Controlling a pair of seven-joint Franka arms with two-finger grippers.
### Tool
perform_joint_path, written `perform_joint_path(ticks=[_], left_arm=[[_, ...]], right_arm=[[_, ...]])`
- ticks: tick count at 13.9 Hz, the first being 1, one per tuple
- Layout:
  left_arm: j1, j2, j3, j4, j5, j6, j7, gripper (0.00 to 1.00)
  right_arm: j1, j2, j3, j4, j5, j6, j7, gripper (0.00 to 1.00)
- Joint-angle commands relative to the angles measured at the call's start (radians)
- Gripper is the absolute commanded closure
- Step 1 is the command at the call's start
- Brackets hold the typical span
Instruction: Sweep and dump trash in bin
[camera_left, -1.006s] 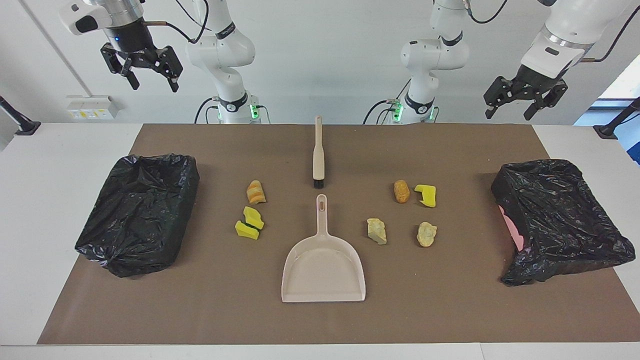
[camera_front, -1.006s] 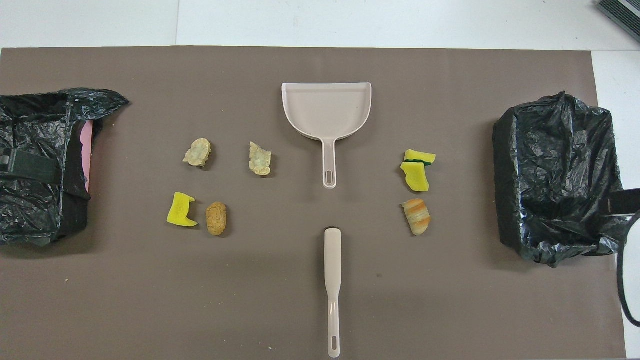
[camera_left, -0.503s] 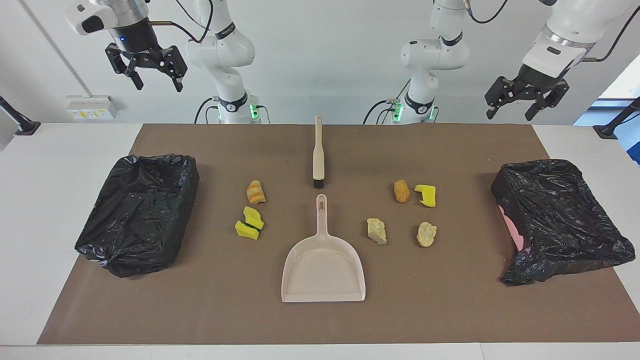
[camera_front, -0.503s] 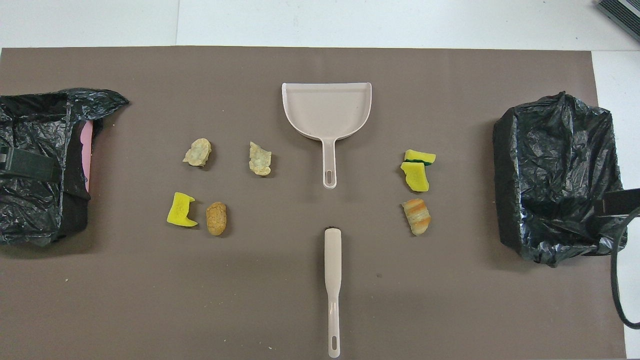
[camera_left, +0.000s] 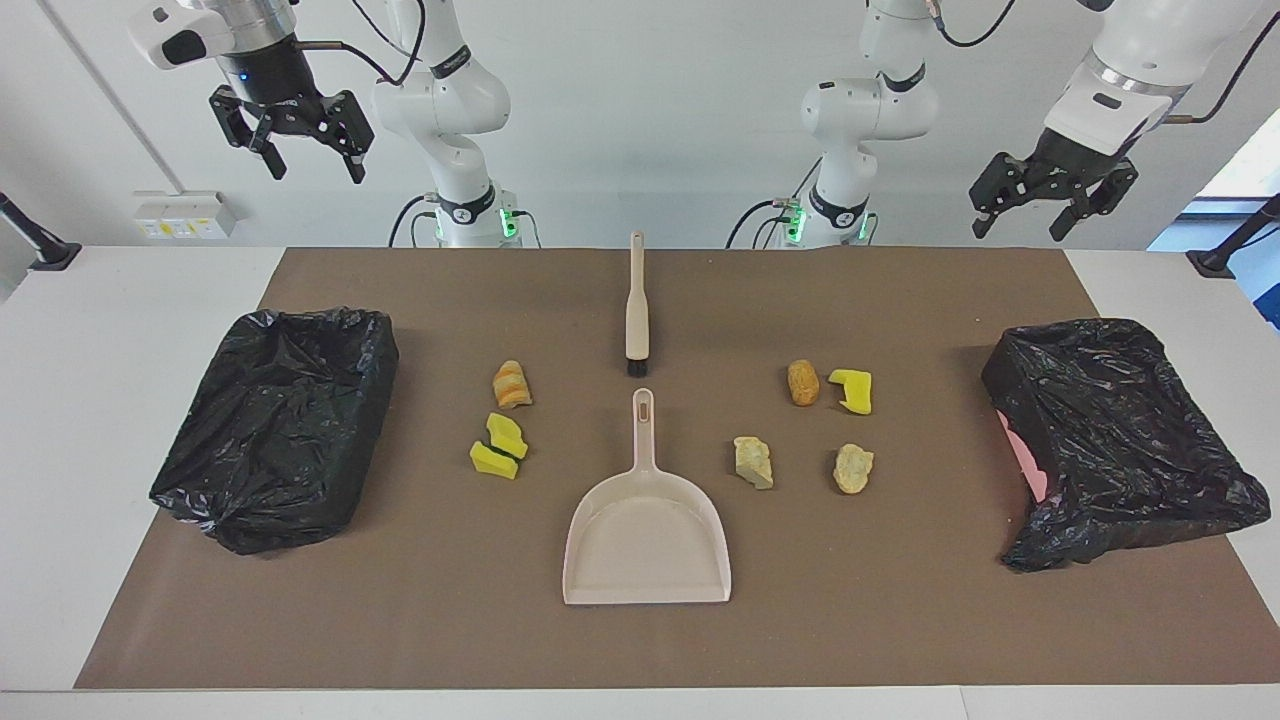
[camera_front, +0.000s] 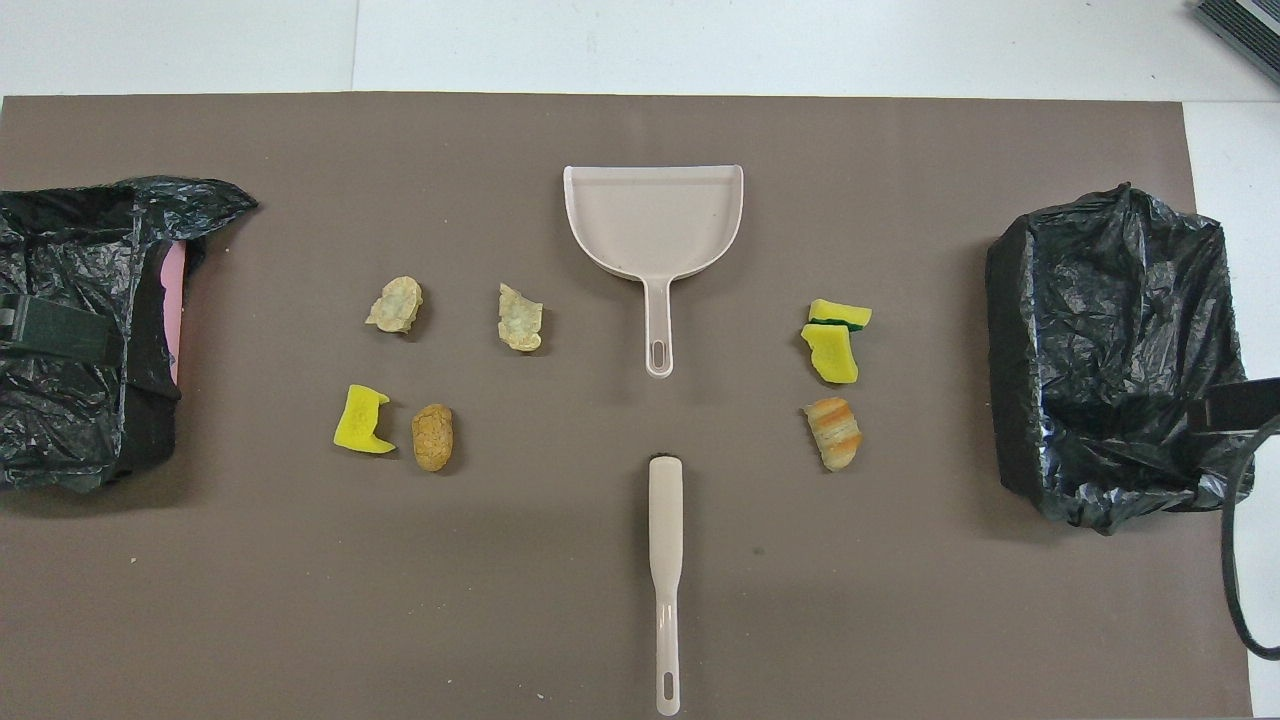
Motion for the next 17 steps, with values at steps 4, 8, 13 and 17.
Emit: perform_joint_path(ticks=[4, 8, 13, 17], left_arm=[[-0.023, -0.016, -0.013, -0.006, -0.004, -0.002, -0.001, 0.0], [-0.092, -0.083, -0.016, -0.103, -0.004, 0.004, -0.004, 0.0], [-0.205, -0.171, -0.017, -0.297, -0.006, 0.074, -0.044, 0.0], [-0.363, -0.178, -0.019, -0.461, -0.006, 0.218, -0.215, 0.0]], right_arm=[[-0.008, -0.008, 0.0, -0.018, 0.022, 0.026, -0.03, 0.0], [-0.009, -0.009, -0.001, -0.018, 0.022, 0.02, -0.027, 0.0], [-0.014, -0.012, -0.003, -0.027, 0.022, 0.012, -0.027, 0.0], [-0.015, -0.012, -0.003, -0.03, 0.02, 0.013, -0.023, 0.0]])
